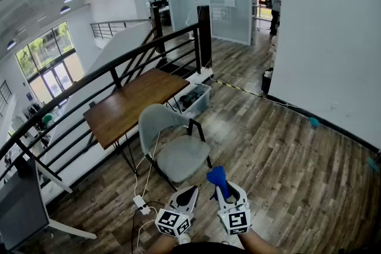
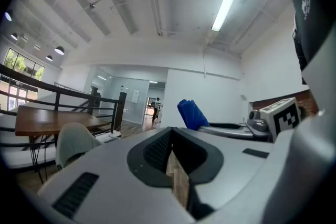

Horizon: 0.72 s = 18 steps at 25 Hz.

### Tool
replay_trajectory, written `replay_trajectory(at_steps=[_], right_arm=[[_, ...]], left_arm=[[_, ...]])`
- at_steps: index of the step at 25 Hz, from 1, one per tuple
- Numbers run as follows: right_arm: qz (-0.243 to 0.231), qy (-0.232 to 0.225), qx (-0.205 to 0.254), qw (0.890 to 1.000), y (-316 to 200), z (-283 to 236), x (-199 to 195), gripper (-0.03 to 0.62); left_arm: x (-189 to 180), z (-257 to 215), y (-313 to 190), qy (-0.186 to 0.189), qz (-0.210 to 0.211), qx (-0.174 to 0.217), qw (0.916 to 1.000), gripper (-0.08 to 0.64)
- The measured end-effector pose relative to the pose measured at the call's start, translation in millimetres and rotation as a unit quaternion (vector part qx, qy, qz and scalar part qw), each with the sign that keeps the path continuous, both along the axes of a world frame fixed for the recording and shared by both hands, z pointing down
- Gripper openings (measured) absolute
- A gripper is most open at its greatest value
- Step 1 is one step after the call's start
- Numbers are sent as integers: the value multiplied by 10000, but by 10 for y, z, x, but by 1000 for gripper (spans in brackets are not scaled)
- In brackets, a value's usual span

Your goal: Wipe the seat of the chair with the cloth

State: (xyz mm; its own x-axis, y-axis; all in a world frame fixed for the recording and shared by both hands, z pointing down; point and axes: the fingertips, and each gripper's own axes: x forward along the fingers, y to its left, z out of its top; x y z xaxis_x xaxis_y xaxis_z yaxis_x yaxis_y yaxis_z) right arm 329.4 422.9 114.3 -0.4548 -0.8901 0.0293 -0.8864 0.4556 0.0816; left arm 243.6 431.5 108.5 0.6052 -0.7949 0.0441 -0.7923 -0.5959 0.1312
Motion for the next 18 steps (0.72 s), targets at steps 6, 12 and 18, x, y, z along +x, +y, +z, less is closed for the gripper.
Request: replay_trajectory(at_steps=[6, 12, 18], right_arm=[[26, 30, -20, 10000, 47, 27, -78, 103], [109, 80, 47, 9999, 51, 6, -192, 103], [152, -126, 34, 9998, -30, -9, -400, 103]], left_arm=[[-100, 33, 11, 31, -4, -29, 10000, 3], [-235, 16, 17, 21, 11, 75, 10000, 3], [-463, 20, -58, 11, 1, 89, 10000, 3]])
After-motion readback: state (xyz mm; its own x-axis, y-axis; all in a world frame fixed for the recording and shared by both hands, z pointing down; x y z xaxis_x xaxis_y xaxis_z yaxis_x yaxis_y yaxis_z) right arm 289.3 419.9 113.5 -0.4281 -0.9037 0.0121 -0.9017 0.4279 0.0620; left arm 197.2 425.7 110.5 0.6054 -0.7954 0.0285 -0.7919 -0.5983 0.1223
